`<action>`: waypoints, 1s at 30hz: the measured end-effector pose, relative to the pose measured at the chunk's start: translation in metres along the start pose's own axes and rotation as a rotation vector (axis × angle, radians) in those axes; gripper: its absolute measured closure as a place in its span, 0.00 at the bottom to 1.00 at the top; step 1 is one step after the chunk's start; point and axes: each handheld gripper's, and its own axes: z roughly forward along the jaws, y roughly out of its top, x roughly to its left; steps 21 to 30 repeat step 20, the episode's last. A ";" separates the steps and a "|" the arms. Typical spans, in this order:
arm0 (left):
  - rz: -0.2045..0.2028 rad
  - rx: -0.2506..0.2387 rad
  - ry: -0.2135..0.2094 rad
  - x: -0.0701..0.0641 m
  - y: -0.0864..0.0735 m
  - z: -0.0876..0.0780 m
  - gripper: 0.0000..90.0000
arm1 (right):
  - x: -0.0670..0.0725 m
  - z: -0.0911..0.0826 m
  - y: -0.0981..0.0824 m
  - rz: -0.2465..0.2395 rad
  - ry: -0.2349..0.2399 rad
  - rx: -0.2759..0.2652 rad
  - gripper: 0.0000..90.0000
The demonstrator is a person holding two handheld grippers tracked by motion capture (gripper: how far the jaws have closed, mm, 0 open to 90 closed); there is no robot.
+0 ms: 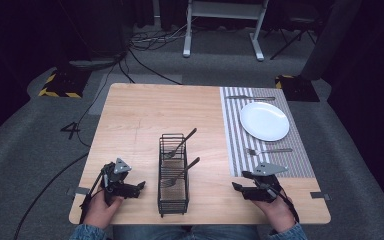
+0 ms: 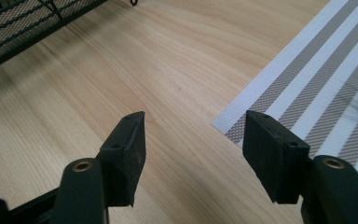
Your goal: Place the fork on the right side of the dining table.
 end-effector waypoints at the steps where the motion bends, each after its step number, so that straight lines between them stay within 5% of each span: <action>1: 0.000 0.000 0.000 0.000 0.000 0.000 0.00 | 0.000 0.004 -0.002 0.001 0.005 0.003 0.45; 12: 0.000 0.000 0.000 0.000 0.000 0.000 0.00 | 0.008 0.035 -0.019 -0.057 -0.020 0.015 0.43; 19: 0.000 0.001 0.000 0.000 0.000 0.000 0.00 | 0.006 0.039 -0.022 -0.068 0.000 0.003 0.22; 30: 0.000 0.001 0.000 0.000 0.000 0.000 0.00 | 0.006 0.039 -0.022 -0.068 0.000 0.003 0.22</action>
